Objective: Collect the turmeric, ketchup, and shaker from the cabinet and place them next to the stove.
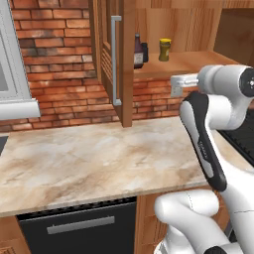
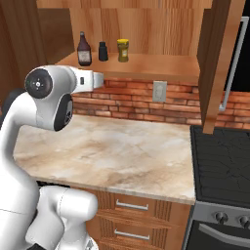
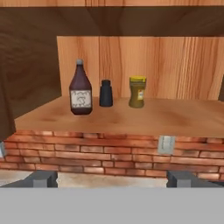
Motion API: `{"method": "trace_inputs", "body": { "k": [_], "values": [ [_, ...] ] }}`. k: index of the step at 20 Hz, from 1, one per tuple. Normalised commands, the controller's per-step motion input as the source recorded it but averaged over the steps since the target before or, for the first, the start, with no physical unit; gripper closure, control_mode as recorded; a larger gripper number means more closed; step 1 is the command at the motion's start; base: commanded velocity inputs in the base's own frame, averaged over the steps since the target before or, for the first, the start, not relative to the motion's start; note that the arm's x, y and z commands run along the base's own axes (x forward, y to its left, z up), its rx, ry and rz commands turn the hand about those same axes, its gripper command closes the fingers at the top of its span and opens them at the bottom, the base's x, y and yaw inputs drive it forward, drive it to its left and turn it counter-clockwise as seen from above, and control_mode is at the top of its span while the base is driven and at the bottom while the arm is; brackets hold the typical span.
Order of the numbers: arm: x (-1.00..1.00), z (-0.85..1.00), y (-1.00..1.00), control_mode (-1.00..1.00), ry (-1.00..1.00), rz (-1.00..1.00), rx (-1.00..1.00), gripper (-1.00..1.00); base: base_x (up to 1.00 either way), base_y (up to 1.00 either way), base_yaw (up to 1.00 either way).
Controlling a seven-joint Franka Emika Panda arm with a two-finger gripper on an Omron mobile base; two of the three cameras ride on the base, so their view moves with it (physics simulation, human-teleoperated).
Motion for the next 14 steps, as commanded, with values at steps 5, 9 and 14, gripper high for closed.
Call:
{"method": "trace_inputs", "body": {
  "k": [5, 9, 14],
  "values": [
    [0.02, 0.05, 0.01, -1.0, -0.04, -0.02, 0.0, -1.0, 0.0, 0.0, 0.0],
    [0.06, 0.07, 0.0, -1.0, -0.07, 0.0, 0.0, -1.0, 0.0, 0.0, 0.0],
    [0.07, 0.26, 0.02, -1.0, -0.11, 0.0, 0.0, -1.0, 0.0, 0.0, 0.0]
  ]
}}
